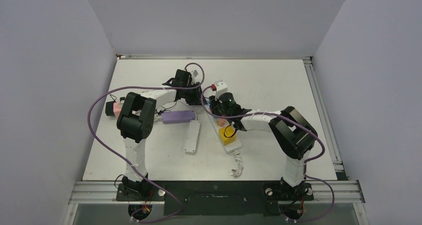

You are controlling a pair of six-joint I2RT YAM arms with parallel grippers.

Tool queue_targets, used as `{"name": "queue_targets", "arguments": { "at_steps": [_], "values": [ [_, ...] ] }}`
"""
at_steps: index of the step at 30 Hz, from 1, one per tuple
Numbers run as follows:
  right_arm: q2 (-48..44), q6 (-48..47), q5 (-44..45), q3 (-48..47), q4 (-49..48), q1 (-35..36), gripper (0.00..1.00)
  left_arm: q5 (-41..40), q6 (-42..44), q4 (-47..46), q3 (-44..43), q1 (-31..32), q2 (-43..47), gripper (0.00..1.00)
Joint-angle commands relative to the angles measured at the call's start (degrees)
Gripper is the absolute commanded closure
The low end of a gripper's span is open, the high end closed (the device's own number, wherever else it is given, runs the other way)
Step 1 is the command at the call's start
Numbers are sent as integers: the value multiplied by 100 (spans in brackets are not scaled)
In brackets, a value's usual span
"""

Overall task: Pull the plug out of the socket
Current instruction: Remove the plug from the socket.

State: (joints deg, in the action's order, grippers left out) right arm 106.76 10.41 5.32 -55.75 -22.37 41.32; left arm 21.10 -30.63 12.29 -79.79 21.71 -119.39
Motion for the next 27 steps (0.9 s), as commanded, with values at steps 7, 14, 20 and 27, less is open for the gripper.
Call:
{"name": "queue_targets", "arguments": {
  "at_steps": [7,14,20,27],
  "values": [
    [-138,-20,-50,-76,265,43,95,-994,436,653,209,-36,-532,71],
    [-86,-514,909,-189,375,543,95,-990,440,660,209,-36,-545,70],
    [-123,-465,902,-151,341,524,95,-981,437,659,209,-36,-550,71],
    [-290,171,-331,90,56,-90,95,-1003,431,643,232,-27,-558,71]
  ]
}}
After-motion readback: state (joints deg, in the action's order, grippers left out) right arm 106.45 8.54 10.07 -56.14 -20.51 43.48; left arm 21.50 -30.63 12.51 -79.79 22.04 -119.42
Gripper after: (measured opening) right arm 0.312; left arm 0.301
